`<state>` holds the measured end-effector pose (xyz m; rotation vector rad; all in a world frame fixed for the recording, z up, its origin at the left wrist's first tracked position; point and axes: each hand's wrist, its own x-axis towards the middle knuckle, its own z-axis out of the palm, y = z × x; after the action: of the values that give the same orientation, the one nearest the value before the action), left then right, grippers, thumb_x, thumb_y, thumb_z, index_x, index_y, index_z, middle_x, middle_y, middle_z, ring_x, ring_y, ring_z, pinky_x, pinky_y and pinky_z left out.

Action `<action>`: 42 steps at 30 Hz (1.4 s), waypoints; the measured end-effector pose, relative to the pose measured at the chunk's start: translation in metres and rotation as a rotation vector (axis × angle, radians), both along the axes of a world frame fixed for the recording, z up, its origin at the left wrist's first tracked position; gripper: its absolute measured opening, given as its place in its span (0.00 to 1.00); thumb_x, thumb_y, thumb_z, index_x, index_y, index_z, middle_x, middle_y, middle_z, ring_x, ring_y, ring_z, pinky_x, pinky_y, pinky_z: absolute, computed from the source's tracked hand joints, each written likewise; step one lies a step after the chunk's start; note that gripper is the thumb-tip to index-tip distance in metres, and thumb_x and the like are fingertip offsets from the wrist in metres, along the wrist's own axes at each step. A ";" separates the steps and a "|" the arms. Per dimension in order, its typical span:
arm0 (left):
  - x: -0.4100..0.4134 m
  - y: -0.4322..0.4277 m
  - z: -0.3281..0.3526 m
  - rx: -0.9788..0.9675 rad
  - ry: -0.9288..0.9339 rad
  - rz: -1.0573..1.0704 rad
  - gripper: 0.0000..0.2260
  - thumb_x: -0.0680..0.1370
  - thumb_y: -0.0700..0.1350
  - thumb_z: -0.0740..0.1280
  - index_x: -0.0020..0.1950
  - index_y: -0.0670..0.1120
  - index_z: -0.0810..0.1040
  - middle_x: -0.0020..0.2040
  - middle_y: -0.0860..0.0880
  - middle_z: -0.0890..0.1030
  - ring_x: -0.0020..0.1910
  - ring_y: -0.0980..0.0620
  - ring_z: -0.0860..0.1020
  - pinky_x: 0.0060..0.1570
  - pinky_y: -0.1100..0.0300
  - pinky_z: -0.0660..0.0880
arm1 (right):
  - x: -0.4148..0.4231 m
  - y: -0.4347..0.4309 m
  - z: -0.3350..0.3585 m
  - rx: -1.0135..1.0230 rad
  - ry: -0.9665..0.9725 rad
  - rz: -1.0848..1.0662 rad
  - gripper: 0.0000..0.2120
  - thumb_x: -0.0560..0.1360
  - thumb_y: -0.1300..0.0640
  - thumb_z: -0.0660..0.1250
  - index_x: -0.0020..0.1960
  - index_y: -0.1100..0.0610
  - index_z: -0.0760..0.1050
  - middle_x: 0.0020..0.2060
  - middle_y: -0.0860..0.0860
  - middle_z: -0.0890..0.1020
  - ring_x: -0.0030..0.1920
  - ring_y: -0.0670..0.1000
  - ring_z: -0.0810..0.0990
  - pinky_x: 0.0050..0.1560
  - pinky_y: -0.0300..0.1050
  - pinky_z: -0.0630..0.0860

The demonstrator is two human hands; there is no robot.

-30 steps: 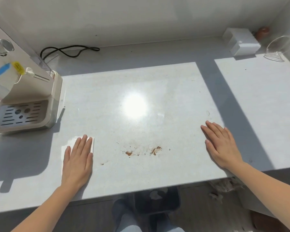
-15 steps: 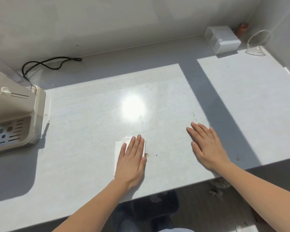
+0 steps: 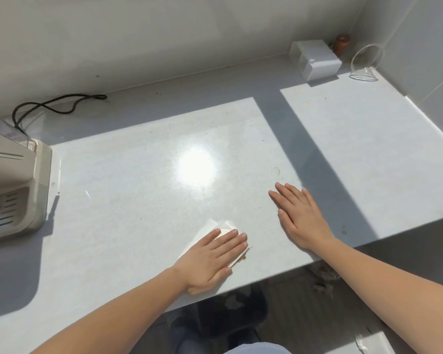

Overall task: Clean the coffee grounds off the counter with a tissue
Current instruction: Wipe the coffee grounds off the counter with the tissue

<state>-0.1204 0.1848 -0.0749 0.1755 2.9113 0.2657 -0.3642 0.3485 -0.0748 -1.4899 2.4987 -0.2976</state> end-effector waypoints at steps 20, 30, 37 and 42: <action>0.053 0.025 -0.004 0.070 0.032 0.878 0.25 0.79 0.53 0.37 0.76 0.53 0.36 0.76 0.56 0.35 0.75 0.56 0.35 0.73 0.53 0.34 | 0.002 -0.002 0.001 -0.007 0.020 -0.011 0.26 0.79 0.48 0.46 0.76 0.48 0.60 0.76 0.47 0.61 0.76 0.49 0.55 0.77 0.53 0.47; 0.099 -0.018 0.003 0.048 0.004 1.099 0.26 0.78 0.54 0.38 0.76 0.52 0.39 0.78 0.54 0.41 0.75 0.57 0.36 0.75 0.53 0.38 | 0.003 -0.002 0.003 -0.031 0.010 -0.010 0.24 0.79 0.51 0.49 0.75 0.50 0.62 0.75 0.48 0.63 0.76 0.50 0.57 0.76 0.51 0.46; 0.021 0.059 -0.006 0.080 0.053 0.888 0.26 0.79 0.53 0.37 0.77 0.52 0.37 0.77 0.55 0.37 0.75 0.56 0.33 0.72 0.53 0.32 | 0.003 -0.002 0.005 -0.014 0.010 -0.003 0.25 0.79 0.51 0.49 0.75 0.50 0.61 0.76 0.48 0.62 0.76 0.50 0.56 0.77 0.53 0.48; 0.077 0.023 -0.006 0.054 0.060 1.012 0.25 0.79 0.53 0.38 0.76 0.54 0.37 0.77 0.56 0.39 0.75 0.57 0.35 0.74 0.54 0.35 | 0.002 -0.001 0.005 -0.055 -0.007 -0.004 0.24 0.79 0.52 0.49 0.74 0.51 0.64 0.75 0.49 0.64 0.76 0.51 0.59 0.76 0.52 0.48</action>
<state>-0.0430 0.2075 -0.0809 -1.3086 2.7726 0.4778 -0.3626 0.3472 -0.0696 -1.5021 2.5080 -0.3743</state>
